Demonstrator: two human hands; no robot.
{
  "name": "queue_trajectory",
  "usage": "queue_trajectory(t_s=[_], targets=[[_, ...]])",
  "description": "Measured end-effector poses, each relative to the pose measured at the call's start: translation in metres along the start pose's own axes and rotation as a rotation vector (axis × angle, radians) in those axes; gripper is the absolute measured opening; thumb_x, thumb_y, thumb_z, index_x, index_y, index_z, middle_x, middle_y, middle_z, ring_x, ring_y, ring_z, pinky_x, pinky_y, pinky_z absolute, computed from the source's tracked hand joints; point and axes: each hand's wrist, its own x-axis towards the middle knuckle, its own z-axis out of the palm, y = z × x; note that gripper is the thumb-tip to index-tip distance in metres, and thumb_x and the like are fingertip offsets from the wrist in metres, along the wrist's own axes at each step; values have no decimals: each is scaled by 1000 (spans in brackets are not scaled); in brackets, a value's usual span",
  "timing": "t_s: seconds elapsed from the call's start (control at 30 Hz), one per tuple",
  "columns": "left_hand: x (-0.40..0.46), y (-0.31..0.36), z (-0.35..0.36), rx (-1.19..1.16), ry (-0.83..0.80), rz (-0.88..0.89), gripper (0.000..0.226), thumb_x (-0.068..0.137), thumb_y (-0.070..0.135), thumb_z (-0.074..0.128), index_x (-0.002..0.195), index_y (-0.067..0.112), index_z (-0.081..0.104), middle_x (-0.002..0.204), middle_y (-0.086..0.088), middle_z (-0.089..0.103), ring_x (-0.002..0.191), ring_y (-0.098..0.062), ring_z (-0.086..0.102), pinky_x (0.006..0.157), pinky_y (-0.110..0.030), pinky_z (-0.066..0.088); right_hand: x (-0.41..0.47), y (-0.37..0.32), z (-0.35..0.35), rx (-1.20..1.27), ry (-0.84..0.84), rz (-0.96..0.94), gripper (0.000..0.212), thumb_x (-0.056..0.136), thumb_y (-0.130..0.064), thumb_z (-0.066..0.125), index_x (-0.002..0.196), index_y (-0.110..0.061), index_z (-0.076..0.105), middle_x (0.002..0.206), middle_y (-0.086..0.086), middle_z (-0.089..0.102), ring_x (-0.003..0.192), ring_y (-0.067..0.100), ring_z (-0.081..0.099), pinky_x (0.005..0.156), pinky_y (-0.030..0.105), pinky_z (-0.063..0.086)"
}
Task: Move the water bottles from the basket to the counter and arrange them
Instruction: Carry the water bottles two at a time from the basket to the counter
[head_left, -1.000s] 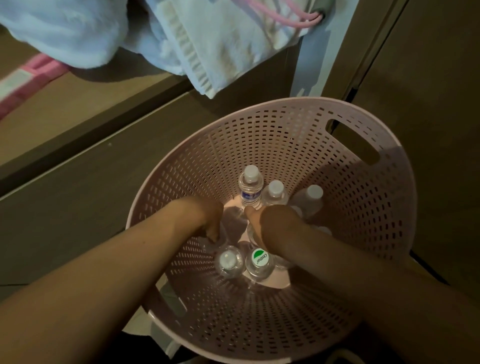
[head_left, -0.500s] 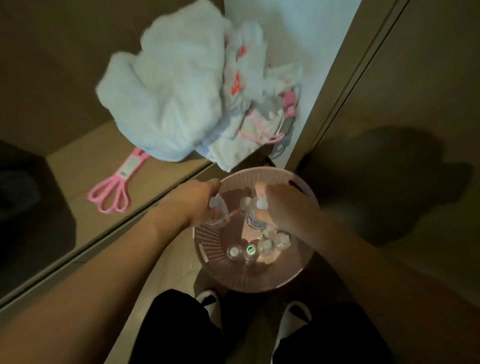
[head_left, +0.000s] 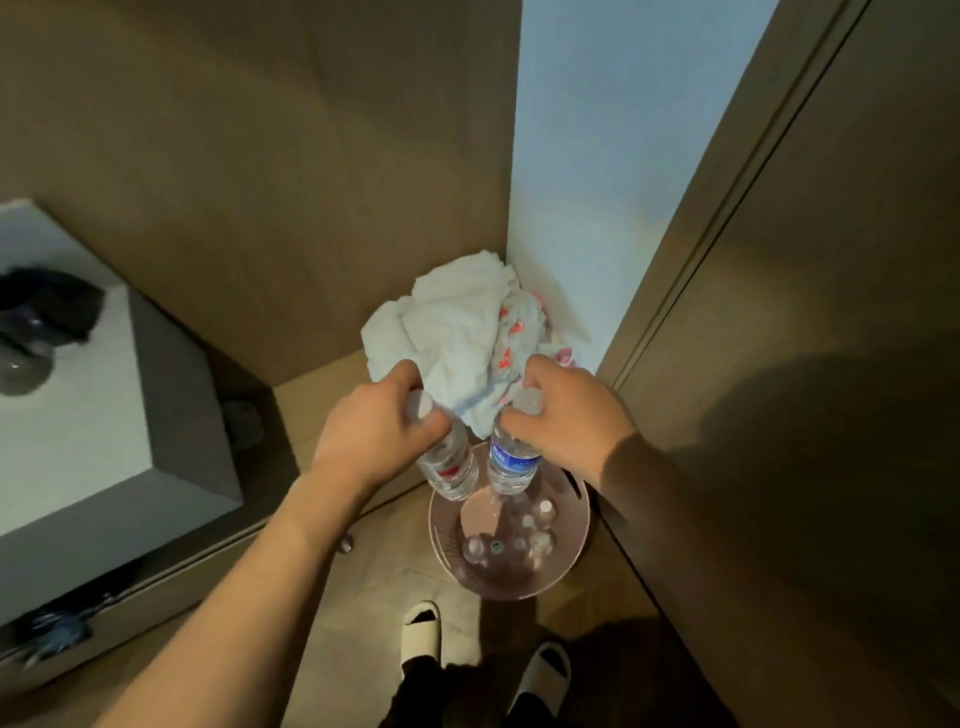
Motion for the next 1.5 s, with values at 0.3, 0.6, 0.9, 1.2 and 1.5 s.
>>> queue_trajectory(t_s=[0.3,0.6,0.9,1.2,1.5], targets=[[-59,-42,-43,-84,201,-172,27,80,44,62,85,25,44,66,8,57,59,-14,56,48,-28,41,10,-68,16,-71,-68,-151,30,76,-44,65,80,-23,43,74,-2,58,74,27,56,61,37,42],[-108,-138,-95,-92,252,-331,30,73,47,63,78,26,42,64,3,59,61,-20,57,49,-30,42,24,-181,69,-59,-161,-240,32,78,-44,67,74,-26,41,69,-6,55,64,15,52,51,29,35],[-197,-223,-119,-106,426,-557,33,77,48,64,88,21,49,72,1,62,65,-19,59,57,-34,52,25,-293,142,-155,-343,-482,26,80,-45,64,80,-27,46,79,-5,63,73,16,62,63,41,57],[-321,-260,-152,-151,753,-944,28,74,39,66,75,24,44,60,4,56,58,-14,55,50,-27,38,-5,-415,213,-200,-582,-864,26,79,-44,66,88,-26,51,84,-3,63,80,21,62,70,43,57],[-445,-284,-169,-52,993,-1333,31,72,39,69,75,20,44,63,1,59,61,-21,57,56,-40,48,-82,-534,301,-185,-723,-1228,27,71,-47,63,82,-26,50,77,-7,61,73,19,59,63,36,54]])
